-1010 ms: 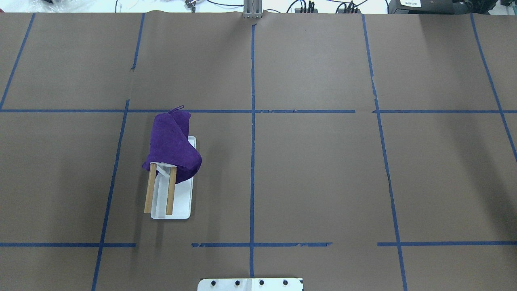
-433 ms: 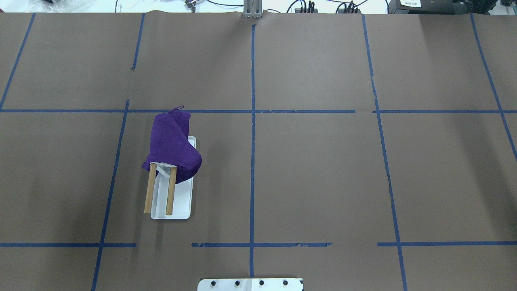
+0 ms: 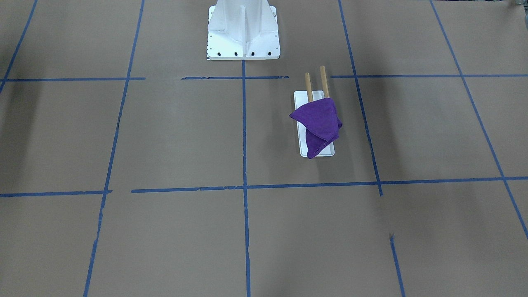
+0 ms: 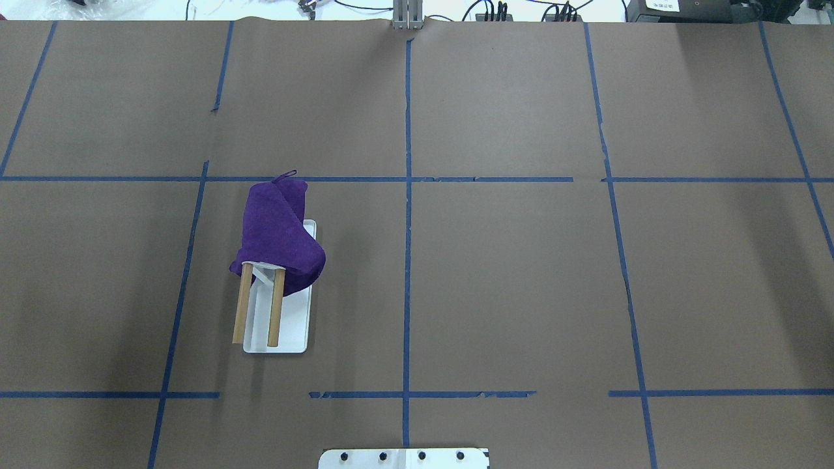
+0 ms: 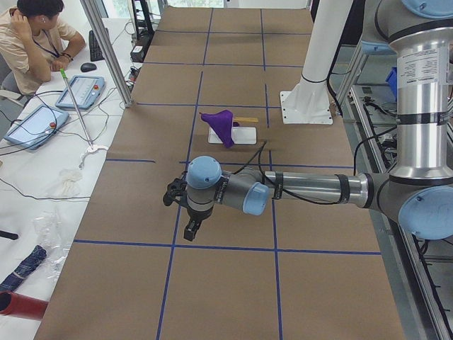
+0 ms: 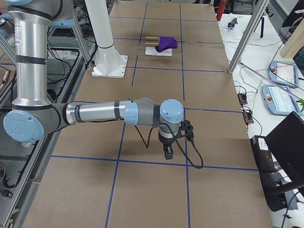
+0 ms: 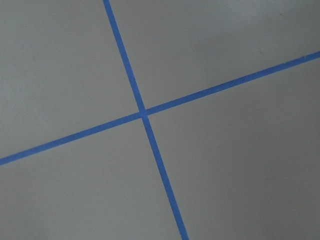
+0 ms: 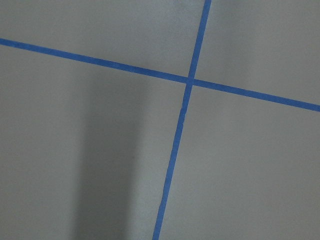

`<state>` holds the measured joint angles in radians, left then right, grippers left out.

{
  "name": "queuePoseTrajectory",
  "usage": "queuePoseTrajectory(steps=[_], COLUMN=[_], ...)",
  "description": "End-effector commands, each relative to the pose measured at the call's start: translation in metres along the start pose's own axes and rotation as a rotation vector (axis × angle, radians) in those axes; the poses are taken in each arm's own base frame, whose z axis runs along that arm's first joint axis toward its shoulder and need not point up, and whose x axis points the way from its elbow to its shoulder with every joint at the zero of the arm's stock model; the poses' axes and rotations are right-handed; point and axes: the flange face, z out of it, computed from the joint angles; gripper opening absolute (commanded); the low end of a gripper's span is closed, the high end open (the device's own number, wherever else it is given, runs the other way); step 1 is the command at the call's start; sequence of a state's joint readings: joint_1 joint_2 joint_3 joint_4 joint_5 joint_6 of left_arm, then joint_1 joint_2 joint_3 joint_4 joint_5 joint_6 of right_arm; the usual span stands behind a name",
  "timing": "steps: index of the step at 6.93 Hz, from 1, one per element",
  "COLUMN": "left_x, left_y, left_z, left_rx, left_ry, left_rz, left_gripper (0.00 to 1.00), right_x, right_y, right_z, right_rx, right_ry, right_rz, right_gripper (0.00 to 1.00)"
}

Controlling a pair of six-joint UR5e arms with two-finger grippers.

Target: Hang towel on rack

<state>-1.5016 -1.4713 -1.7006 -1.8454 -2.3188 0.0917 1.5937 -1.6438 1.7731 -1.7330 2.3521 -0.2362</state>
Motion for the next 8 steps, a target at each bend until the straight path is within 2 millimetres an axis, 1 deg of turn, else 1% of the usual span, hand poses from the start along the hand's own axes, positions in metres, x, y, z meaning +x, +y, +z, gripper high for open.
queuePoseTrajectory(steps=[1, 3, 4, 5, 6, 7, 8], left_x=[0.005, 0.002, 0.004, 0.002, 0.000, -0.001, 0.003], left_y=[-0.013, -0.010, -0.011, -0.014, -0.012, -0.021, -0.042], left_z=[-0.010, -0.002, -0.004, 0.003, 0.009, 0.011, 0.003], left_rx=[0.017, 0.000, 0.003, -0.009, -0.030, -0.090, -0.140], left_ry=[-0.030, -0.028, -0.029, -0.024, -0.019, -0.012, -0.010], left_rz=[0.019, 0.013, 0.016, 0.013, 0.000, -0.050, -0.099], left_gripper=[1.00, 1.00, 1.00, 1.00, 1.00, 1.00, 1.00], right_x=[0.000, 0.001, -0.002, 0.001, 0.000, -0.001, -0.002], right_y=[0.005, 0.005, 0.004, 0.004, 0.001, -0.001, -0.004], right_z=[0.001, 0.004, 0.000, 0.005, 0.004, 0.003, 0.001], right_rx=[-0.001, -0.007, 0.002, -0.009, -0.005, -0.004, -0.001], right_ry=[-0.003, -0.004, -0.002, -0.003, -0.004, -0.008, -0.003], right_rz=[-0.004, -0.009, -0.022, -0.008, -0.005, -0.001, -0.005], right_gripper=[1.00, 1.00, 1.00, 1.00, 1.00, 1.00, 1.00])
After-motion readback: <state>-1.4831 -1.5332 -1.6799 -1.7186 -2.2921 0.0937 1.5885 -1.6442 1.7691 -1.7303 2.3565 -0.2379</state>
